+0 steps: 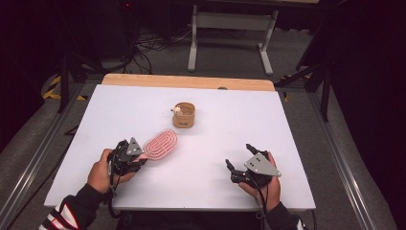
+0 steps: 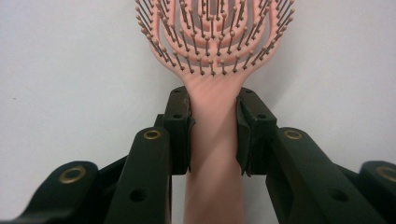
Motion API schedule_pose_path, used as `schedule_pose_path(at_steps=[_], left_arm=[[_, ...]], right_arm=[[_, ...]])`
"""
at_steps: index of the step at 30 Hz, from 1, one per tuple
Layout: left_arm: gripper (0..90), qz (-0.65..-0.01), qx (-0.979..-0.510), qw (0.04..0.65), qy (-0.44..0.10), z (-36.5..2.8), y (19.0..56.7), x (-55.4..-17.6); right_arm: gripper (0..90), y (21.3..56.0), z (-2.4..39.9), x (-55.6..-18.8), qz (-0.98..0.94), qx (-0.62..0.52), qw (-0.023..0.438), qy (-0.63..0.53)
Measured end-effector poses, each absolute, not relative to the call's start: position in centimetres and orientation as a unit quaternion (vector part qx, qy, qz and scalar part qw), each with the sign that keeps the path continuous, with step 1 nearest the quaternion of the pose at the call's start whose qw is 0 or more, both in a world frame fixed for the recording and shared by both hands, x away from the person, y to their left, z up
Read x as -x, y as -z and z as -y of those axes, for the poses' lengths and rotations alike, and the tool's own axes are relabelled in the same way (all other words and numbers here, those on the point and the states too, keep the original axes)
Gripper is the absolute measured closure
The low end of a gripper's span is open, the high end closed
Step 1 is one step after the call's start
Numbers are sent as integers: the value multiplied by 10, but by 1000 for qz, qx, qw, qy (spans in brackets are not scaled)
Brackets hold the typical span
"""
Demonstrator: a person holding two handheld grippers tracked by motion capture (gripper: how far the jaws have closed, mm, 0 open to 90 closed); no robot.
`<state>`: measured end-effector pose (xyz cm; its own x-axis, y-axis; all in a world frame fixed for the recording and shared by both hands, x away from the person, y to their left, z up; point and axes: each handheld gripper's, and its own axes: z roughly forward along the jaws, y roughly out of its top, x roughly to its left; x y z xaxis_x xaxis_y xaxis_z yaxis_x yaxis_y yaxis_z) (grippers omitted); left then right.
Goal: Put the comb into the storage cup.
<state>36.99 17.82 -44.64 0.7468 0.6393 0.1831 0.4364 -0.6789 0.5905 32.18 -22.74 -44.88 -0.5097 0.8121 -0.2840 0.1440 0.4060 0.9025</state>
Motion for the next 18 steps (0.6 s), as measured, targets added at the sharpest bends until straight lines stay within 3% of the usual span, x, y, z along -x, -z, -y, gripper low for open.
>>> schedule_pose_path(at_steps=[18], left_arm=[[696,-285,-862,337,-249,-176,438,-361]], right_arm=[[132,442,216,-320,-739,-314,373,-466]])
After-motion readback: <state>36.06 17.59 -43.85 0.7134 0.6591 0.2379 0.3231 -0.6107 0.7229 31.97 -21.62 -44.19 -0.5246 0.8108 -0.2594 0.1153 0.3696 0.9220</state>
